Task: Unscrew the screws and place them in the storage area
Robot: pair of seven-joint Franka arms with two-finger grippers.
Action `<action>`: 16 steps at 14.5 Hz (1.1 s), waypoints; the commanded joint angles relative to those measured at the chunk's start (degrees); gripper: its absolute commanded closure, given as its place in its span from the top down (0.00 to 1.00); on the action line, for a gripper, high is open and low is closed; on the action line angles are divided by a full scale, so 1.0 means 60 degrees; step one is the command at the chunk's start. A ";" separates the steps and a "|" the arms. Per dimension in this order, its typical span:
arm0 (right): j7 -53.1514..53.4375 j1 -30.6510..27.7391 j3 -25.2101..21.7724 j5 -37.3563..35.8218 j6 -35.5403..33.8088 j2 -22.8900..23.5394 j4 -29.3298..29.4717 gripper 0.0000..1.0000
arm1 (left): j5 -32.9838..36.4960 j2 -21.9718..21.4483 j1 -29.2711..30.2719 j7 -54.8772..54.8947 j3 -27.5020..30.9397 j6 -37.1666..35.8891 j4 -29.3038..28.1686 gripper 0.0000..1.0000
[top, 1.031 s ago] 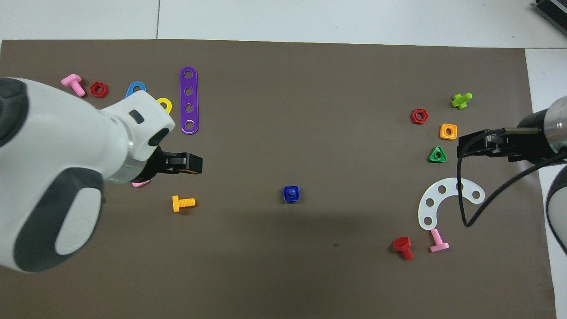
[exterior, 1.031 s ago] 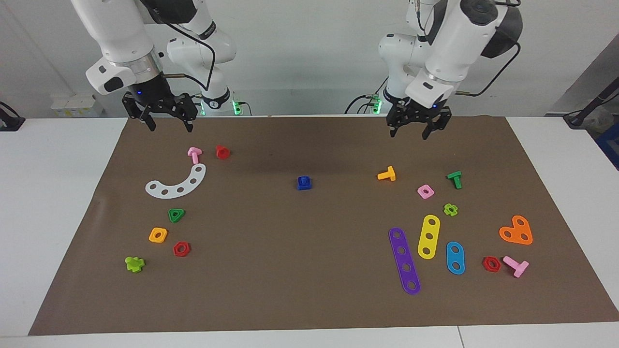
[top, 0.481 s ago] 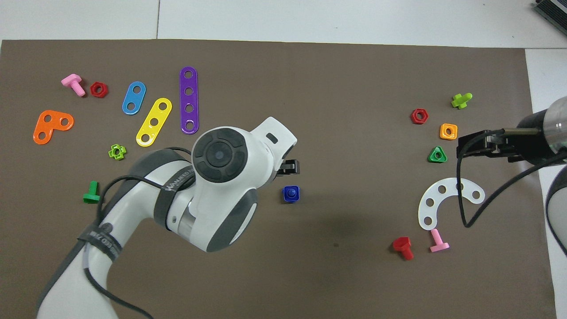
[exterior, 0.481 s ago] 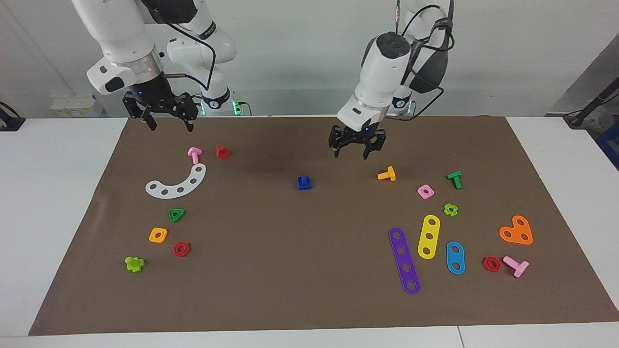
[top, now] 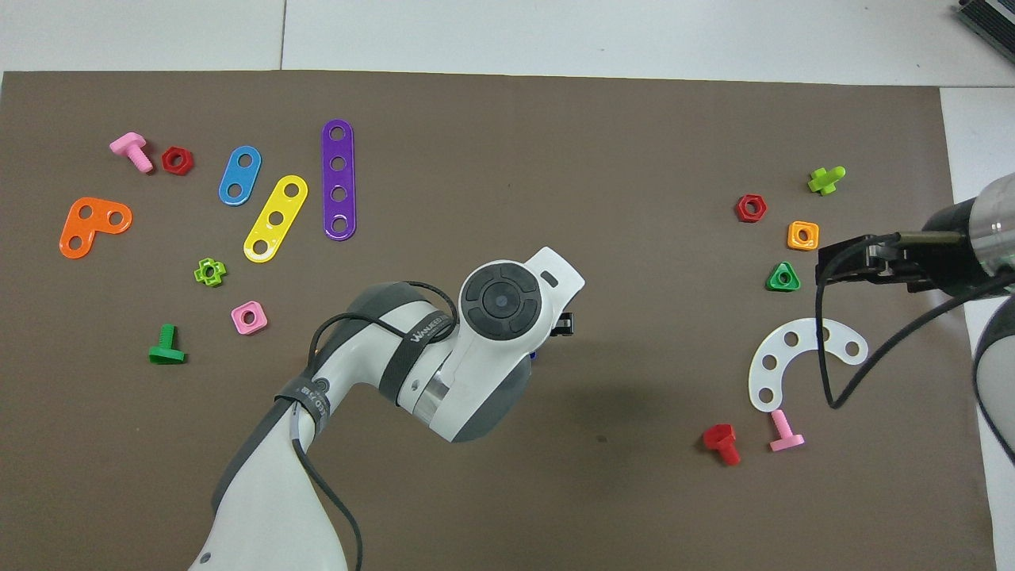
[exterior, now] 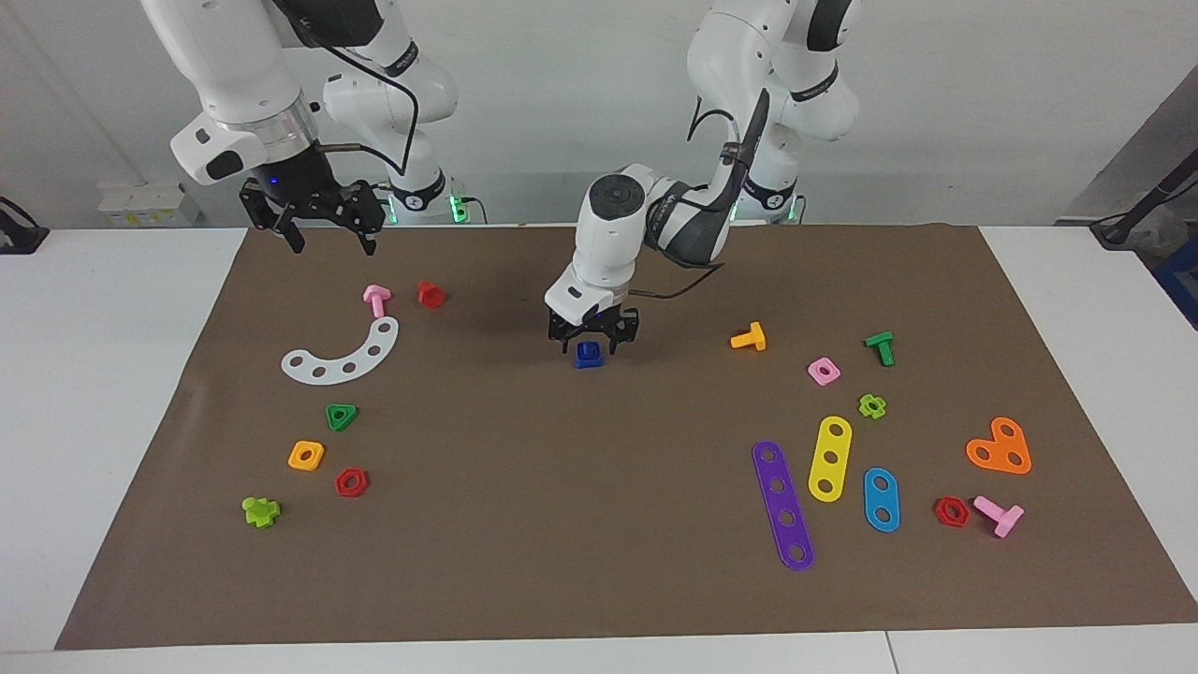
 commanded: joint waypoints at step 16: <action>-0.0047 -0.0027 0.0099 0.0020 0.0086 -0.0300 -0.0362 1.00 | 0.0477 0.0151 -0.0231 0.0081 0.0150 0.0887 -0.0679 0.32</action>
